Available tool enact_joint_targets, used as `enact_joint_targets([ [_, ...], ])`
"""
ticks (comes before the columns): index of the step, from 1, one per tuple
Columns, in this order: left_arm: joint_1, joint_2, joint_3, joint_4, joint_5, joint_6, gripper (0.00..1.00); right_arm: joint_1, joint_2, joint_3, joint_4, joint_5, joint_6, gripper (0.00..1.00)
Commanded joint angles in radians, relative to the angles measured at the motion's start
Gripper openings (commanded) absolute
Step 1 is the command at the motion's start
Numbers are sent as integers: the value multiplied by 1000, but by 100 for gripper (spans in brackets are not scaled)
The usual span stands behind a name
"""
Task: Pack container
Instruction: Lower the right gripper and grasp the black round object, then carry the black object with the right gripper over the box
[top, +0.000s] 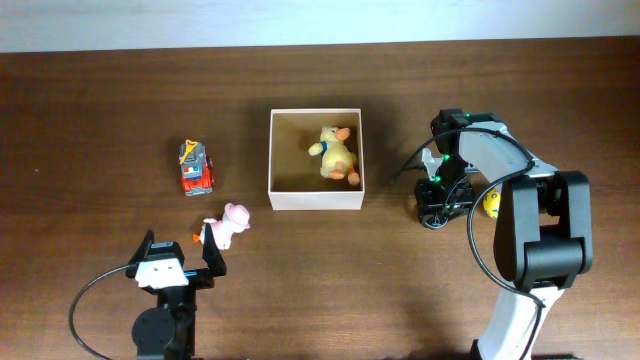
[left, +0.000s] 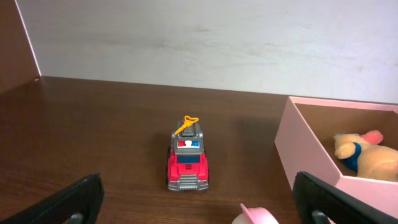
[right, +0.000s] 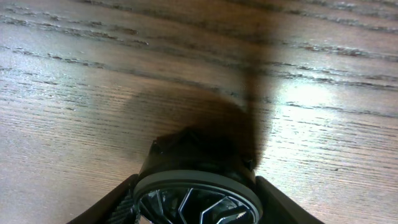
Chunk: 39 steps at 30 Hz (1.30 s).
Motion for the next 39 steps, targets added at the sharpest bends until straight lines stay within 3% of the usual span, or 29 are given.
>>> enact_joint_targets([
  [1, 6, -6, -7, 2, 11, 13, 99, 3, -18, 1, 8, -9, 5, 56],
  [14, 6, -6, -7, 2, 11, 13, 99, 3, -18, 161, 3, -9, 4, 57],
  [30, 6, -6, -7, 2, 11, 13, 99, 10, -18, 549, -43, -125, 4, 57],
  [39, 6, -6, -7, 2, 11, 13, 99, 125, -18, 670, -43, -140, 4, 57],
])
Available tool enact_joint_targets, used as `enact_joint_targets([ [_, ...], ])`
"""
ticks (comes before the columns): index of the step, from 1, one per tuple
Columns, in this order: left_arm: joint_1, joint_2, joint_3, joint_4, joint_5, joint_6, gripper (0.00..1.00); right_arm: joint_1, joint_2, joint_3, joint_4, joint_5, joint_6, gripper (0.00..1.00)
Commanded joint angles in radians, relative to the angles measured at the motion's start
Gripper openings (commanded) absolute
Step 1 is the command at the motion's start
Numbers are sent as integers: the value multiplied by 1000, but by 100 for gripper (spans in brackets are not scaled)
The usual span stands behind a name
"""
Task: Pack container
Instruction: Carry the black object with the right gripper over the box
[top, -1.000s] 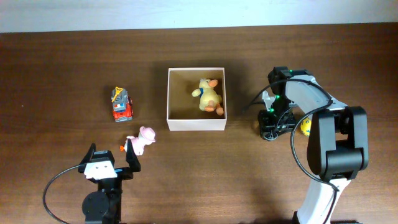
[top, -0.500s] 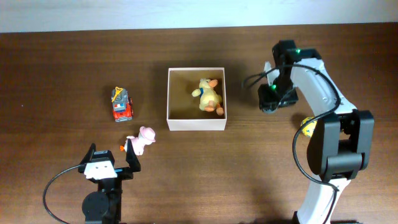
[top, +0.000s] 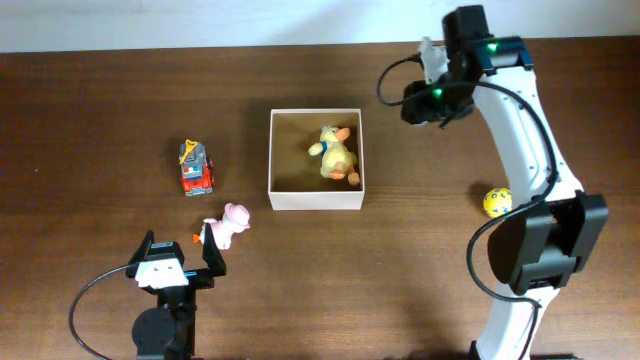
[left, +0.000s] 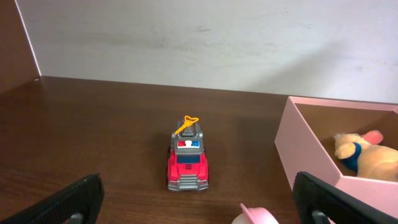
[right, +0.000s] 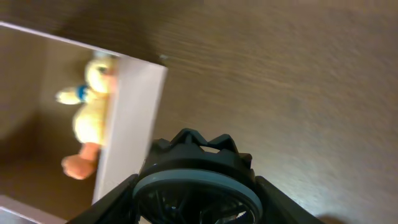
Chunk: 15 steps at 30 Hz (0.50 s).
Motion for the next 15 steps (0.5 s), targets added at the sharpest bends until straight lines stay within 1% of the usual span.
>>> enact_joint_targets([
  [1, 6, -6, -7, 2, 11, 13, 99, 80, -18, 34, 7, -27, 3, 57],
  [7, 6, -6, -7, 2, 11, 13, 99, 192, -18, 34, 18, -27, 3, 57],
  [12, 6, -6, -7, 2, 11, 13, 99, 254, -18, 34, 21, -27, 4, 57],
  [15, 6, -6, -7, 2, 11, 13, 99, 278, -18, 34, 21, -27, 30, 57],
])
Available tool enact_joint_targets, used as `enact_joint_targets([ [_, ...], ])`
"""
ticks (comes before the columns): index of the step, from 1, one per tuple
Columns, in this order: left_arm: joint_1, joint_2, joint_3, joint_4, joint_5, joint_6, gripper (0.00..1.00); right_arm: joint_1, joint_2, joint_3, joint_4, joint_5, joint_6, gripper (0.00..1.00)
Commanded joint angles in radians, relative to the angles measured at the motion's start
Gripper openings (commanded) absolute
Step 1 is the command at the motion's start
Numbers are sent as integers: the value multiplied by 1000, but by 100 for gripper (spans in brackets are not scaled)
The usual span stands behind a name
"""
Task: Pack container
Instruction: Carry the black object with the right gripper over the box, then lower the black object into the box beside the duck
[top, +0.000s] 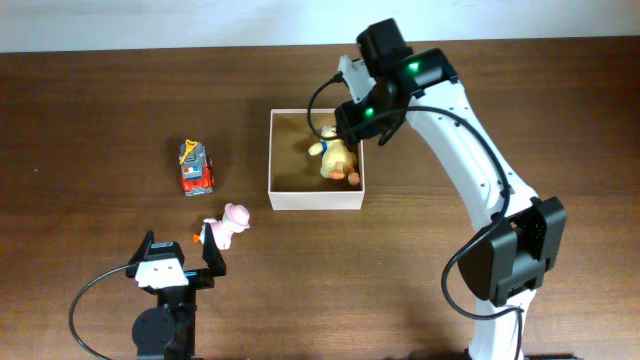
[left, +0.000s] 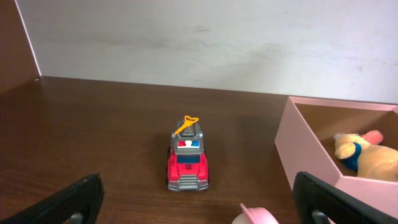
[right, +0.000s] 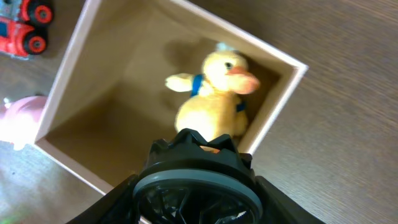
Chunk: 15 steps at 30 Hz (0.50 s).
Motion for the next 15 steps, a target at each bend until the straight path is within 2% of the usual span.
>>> enact_joint_targets([
  [1, 6, -6, -7, 2, 11, 13, 99, 32, -17, 25, 3, -17, 27, 57],
  [15, 6, -6, -7, 2, 11, 13, 99, 103, 14, 19, -50, -17, 87, 57],
])
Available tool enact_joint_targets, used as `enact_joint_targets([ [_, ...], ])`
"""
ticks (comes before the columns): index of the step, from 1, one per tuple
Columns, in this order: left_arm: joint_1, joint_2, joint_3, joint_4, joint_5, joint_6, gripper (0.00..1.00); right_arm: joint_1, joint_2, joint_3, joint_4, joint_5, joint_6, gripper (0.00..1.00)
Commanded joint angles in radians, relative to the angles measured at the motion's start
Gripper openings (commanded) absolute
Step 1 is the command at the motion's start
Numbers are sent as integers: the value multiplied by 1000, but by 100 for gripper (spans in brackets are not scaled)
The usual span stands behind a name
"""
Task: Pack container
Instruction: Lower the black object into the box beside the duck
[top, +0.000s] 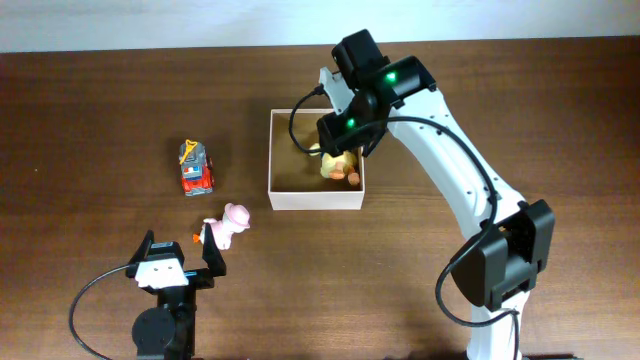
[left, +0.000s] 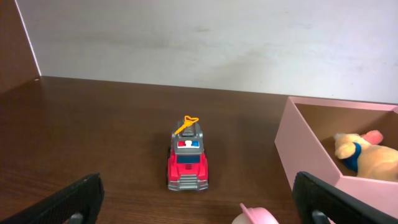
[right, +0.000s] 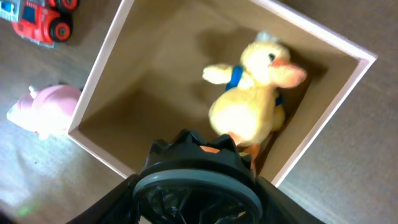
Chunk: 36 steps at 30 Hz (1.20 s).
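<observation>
The open pale box (top: 270, 160) stands mid-table with a yellow plush duck (top: 340, 165) lying in its right half. My right gripper (top: 345, 130) hangs over the box, shut on a black round wheel-like toy with a grey ring (right: 196, 180); the right wrist view looks down past it at the duck (right: 249, 102) and the box wall (right: 93, 81). A red fire truck (top: 196, 168) and a pink pig (top: 229, 224) lie left of the box. My left gripper (left: 199, 199) rests open near the front edge, the truck (left: 188, 158) ahead of it.
The wooden table ends at a pale wall along the back. My right arm reaches across the table's right half from the front right. The left arm's base sits at the front left, just behind the pig.
My right gripper, still holding the black round toy, has shifted a little left and forward over the box, so the duck now shows to its right. The left arm is unmoved.
My right gripper was down on the table to the right of the box, closed round the black round toy beside a yellow ball. Then it held the toy raised at the back right, then over the box's right edge, and now over the box interior.
</observation>
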Motion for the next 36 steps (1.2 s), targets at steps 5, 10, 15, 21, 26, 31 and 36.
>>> enact_joint_targets([
  [5, 6, -6, -7, 2, 11, 13, 99, 39, 17, 6, -54, -13, 28, 57],
  [10, 6, -6, -7, 2, 11, 13, 99, 40, 17, 6, -117, -13, 28, 57],
  [15, 6, -6, -7, 2, 11, 13, 99, 40, 17, -12, -146, -13, 28, 57],
  [21, 6, -6, -7, 2, 11, 13, 99, 40, 17, -74, -127, -13, 28, 57],
  [26, 6, -6, -7, 2, 11, 13, 99, 40, 17, -130, -115, -13, 28, 57],
  [31, 6, -6, -7, 2, 11, 13, 99, 40, 17, -169, -98, -13, 28, 57],
  [36, 6, -6, -7, 2, 11, 13, 99, 40, 17, -180, -85, -13, 28, 57],
])
